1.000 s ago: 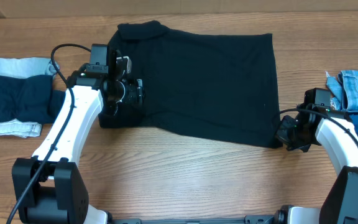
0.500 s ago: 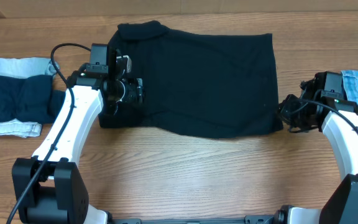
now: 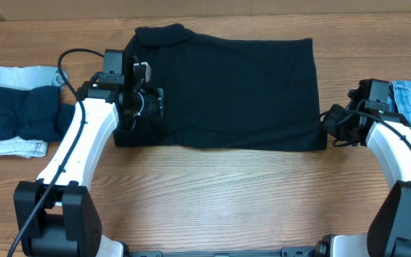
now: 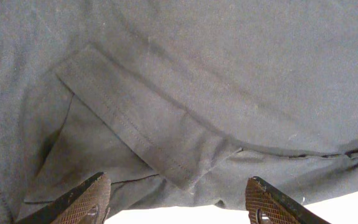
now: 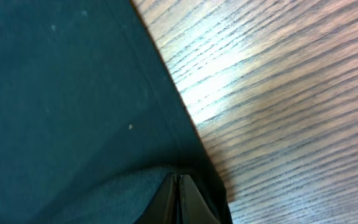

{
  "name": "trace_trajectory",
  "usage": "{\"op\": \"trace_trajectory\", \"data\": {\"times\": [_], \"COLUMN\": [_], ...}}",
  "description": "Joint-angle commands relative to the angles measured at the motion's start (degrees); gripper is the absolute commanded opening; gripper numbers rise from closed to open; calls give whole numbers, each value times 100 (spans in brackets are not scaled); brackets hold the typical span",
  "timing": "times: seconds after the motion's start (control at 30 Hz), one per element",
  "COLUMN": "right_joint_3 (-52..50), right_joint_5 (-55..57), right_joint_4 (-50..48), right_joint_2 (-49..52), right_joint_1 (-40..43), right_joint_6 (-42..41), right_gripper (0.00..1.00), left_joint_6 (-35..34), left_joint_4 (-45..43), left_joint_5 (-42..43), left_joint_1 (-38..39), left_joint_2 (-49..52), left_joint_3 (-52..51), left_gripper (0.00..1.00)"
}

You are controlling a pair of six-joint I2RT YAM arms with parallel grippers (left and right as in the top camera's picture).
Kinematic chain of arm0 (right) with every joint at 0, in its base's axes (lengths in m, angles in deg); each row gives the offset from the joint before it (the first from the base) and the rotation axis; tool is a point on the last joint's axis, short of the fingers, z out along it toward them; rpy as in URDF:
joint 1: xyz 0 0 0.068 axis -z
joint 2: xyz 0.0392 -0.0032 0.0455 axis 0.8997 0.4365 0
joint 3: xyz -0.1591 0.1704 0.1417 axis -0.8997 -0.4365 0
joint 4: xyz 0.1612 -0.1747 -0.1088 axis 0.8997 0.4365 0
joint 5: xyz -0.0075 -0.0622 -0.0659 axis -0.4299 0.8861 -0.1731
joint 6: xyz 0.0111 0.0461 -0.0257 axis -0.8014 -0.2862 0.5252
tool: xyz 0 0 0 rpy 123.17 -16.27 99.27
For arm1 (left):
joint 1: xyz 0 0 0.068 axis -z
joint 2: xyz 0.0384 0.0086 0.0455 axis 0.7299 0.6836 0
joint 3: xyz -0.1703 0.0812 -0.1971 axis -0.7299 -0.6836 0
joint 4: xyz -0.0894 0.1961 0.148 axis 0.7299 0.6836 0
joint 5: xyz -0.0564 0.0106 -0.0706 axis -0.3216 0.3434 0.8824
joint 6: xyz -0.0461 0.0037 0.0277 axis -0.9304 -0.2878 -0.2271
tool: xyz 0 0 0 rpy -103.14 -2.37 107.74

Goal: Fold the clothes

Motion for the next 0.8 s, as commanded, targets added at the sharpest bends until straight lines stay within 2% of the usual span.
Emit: {"op": "trace_trajectory", "data": {"times": [0.0,0.1,0.23,0.33,0.4,0.53,0.67,0.7,0.77], "right_joint_3": [151,151,151,151,151,151,151,151,151], "right_joint_5": [20,17,17,20,20,20,20,20,20], "right_joint_4": [-138,-166,-105,-46,-48,-48,-48,-50,-50], "right_joint_2": [131,131,131,131,131,131,131,131,131], "right_joint_1": [13,11,11,13,11,13,13,11,13], "right_joint_6": [-22,-22,-22,-22,-22,-24,-22,-22,-22], "right_gripper": [4,4,4,4,4,4,4,4,4], "left_joint_6": [-13,273,868,872,874,839,728,678,551], "left_joint_4": [-26,-96,-118,-9,92,297,291,280,280], "left_joint_5": [-59,-254,240,544,1047,1082,1084,1082,1084], "left_joint_1": [13,13,13,13,15,17,17,17,15], "left_joint_2": [35,162,999,1285,1292,1292,1294,1294,1294], "left_joint_3": [0,0,0,0,0,0,0,0,0], "left_gripper": [73,74,75,73,77,73,38,33,32]}}
